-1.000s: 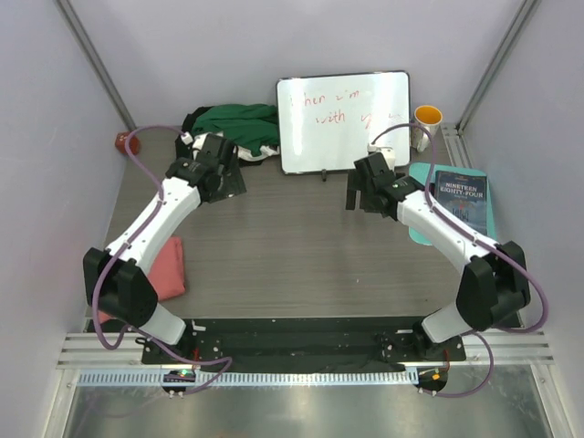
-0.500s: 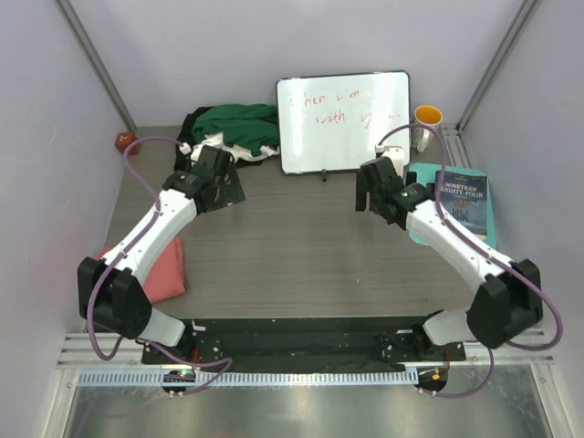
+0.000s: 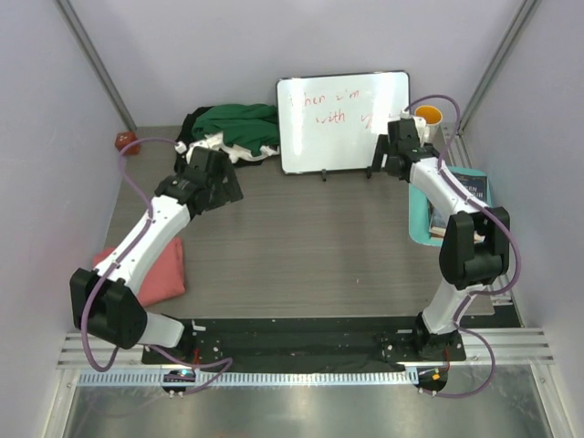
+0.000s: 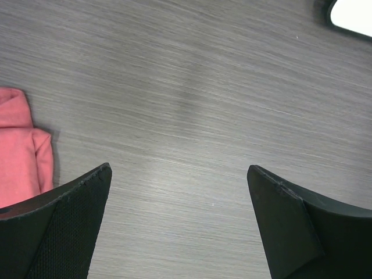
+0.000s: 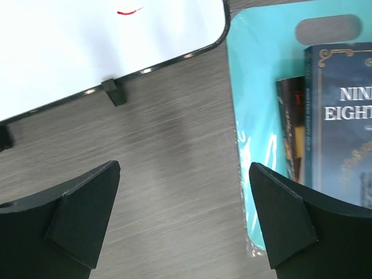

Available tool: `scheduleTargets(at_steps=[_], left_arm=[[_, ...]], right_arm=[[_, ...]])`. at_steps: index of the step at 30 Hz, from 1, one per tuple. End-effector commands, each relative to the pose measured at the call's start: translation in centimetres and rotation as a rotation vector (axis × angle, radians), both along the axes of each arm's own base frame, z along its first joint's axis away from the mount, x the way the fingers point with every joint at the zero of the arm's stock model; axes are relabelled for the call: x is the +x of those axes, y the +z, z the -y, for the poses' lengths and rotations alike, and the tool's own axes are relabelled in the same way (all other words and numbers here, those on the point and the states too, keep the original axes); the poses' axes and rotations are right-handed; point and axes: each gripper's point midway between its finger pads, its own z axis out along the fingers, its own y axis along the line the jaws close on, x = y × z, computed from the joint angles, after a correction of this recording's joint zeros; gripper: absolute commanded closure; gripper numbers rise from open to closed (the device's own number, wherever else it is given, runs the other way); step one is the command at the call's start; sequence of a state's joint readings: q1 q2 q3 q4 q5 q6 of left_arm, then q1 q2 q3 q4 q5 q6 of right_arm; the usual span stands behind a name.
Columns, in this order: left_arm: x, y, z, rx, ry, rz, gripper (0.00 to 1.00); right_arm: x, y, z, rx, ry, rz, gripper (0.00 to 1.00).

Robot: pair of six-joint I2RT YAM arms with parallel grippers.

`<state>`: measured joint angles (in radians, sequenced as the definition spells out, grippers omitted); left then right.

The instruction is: Fold and stack the t-shirts

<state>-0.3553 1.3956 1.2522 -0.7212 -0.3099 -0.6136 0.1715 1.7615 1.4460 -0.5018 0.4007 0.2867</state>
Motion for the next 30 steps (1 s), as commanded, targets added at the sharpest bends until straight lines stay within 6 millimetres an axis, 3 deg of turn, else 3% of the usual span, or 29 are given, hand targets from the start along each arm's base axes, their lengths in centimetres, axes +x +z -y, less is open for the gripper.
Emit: scheduleTargets(at_steps=[1, 2, 5, 7, 9, 14, 21, 26, 29, 30], left_arm=[[2.6, 1.0, 0.8, -0.039, -0.03, 0.079, 0.0], [3.1, 1.2, 1.1, -0.044, -0.034, 0.084, 0.0], [5.1, 1.0, 2.2, -0.061, -0.066, 0.086, 0.0], [6.4, 1.1, 3.0, -0.078, -0.082, 0.098, 0.0], [7.5, -0.1, 3.5, -0.086, -0.089, 0.083, 0.0], [9.2, -2.0, 5.6, -0.157, -0.142, 0.068, 0.0], [11.3, -4.8, 6.3, -0.128, -0.174, 0.043, 0.0], [13.2, -5.4, 6.6, -0.163, -0.19, 0.089, 0.0], [14.7, -6.1, 7.2, -0.201, -0.208, 0.102, 0.0], [15.2, -5.5, 7.9, -0.227, -0.234, 0.113, 0.0]], right_arm=[[2.2, 1.3, 1.3, 0.155, -0.001, 0.131, 0.0], [2.2, 0.5, 2.3, 0.178, -0.008, 0.129, 0.0], [2.9, 0.0, 2.7, 0.206, 0.024, 0.159, 0.0], [3.5, 0.0, 2.0, 0.226, 0.06, 0.184, 0.0], [4.0, -0.7, 3.3, 0.257, 0.055, 0.217, 0.0], [5.1, -2.3, 2.5, 0.316, 0.129, 0.207, 0.0], [6.6, -4.3, 3.5, 0.28, 0.123, 0.196, 0.0], [7.2, -5.8, 4.1, 0.283, 0.122, 0.182, 0.0], [7.9, -5.6, 4.6, 0.277, 0.125, 0.209, 0.0], [8.0, -5.6, 4.7, 0.282, 0.127, 0.213, 0.0]])
